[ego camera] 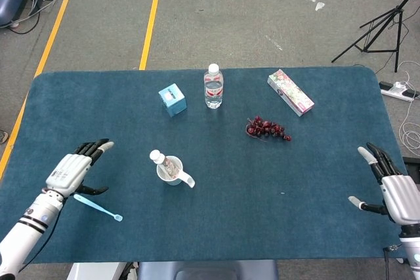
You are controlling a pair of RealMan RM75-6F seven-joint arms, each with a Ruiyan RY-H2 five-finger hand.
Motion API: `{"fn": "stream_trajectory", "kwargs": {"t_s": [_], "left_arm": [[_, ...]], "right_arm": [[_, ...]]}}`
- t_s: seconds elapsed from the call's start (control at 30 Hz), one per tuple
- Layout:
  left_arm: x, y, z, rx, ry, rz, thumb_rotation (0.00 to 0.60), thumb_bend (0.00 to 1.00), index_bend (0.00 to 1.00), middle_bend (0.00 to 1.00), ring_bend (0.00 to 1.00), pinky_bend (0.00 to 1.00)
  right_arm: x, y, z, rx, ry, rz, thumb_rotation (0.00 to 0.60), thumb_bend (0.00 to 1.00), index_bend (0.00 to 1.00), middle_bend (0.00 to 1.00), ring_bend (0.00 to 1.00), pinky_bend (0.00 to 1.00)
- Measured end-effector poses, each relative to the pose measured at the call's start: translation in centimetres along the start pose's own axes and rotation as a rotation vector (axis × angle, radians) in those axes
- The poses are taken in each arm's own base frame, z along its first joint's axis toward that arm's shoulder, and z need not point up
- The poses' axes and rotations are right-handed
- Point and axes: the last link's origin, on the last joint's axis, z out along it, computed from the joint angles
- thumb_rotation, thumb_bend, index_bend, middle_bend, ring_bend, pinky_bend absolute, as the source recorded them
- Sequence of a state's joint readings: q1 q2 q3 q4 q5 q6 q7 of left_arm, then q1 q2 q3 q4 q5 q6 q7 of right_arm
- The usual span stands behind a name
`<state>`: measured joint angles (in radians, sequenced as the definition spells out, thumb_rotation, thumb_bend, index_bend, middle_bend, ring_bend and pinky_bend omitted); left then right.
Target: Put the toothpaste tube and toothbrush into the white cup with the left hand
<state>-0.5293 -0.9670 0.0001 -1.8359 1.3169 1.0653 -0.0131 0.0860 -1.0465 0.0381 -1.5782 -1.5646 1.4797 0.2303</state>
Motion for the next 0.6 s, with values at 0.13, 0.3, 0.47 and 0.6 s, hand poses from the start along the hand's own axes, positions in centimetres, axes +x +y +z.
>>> {"fn": "stream_trajectory", "kwargs": {"t_s": [0.13,0.3,0.47,0.6], "left_arm": [[-0.6,-0.8,-1.3,-0.009,-0.004,0.018,0.6,0.15,0.3,0.05,0.1,0.1],[-2.2,-1.1,-2.3,-0.039,-0.041,0.046,0.6,0.15,0.44,0.05,0.1,0.1],[-4.2,-1.4,-2.1,-0.055,-0.079,0.065,0.6,0.15,0.45,0.05,0.09,0.1],[-5.6,-1.8,-1.6,-0.07,-0.087,0.109,0.6,0.15,0.45,0.04,0.09,0.1]], "right_arm": [[-0.3,-0.1,0.1,-0.003,-0.006,-0.008,0.6,0.03,0.05,0.04,0.04,0.33],[-0.6,-0.2,0.3,-0.007,-0.018,-0.017,0.6,0.03,0.05,0.04,0.04,0.33],[-0.7,-0.1,0.4,-0.012,-0.021,-0.018,0.6,0.03,0.05,0.04,0.04,0.33],[-0.6,0.1,0.5,-0.019,-0.019,-0.014,0.6,0.03,0.05,0.04,0.04,0.33]]}}
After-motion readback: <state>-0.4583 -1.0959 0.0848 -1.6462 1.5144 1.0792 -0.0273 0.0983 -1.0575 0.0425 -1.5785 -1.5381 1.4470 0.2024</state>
